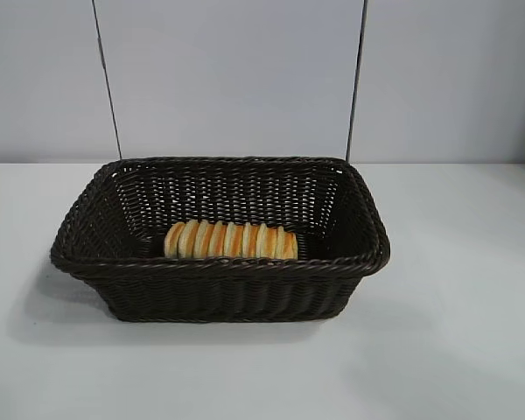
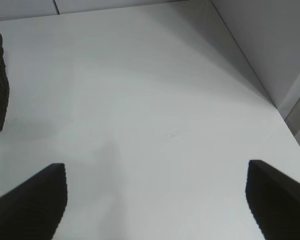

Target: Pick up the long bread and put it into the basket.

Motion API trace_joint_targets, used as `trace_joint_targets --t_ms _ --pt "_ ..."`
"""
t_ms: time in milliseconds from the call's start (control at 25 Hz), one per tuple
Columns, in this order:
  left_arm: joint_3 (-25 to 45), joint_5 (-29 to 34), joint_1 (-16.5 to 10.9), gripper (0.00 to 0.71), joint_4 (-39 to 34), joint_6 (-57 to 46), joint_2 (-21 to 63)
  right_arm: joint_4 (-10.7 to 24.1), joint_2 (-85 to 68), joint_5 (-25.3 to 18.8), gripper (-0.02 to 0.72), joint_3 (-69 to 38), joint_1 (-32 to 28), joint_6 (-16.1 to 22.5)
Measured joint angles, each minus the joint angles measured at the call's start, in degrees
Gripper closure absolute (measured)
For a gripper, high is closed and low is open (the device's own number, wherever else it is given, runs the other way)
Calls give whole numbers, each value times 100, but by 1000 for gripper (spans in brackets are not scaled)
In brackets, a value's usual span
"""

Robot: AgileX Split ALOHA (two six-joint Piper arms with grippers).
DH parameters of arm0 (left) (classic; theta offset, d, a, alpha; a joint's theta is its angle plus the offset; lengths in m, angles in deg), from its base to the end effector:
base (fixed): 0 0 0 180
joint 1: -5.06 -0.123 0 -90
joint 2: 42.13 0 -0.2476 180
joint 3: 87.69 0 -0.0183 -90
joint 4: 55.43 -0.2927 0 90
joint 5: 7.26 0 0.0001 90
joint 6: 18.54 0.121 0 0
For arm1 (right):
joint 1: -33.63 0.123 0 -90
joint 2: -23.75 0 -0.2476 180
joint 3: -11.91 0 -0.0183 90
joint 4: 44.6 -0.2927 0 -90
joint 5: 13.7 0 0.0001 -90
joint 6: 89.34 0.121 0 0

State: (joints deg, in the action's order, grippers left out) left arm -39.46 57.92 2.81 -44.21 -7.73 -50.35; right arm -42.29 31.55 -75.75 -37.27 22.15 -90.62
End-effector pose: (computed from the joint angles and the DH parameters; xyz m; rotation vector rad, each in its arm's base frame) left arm 0.0913 -0.0178 0.2736 0.1753 2.1003 -0.1010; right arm 0.0931 -0.0233 0.2727 0.1872 2.0736 -0.1846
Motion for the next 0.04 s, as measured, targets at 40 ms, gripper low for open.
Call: trace_joint_targets --t_ms 40 --pt "0 0 0 23 0 0 0 0 0 0 8 0 0 0"
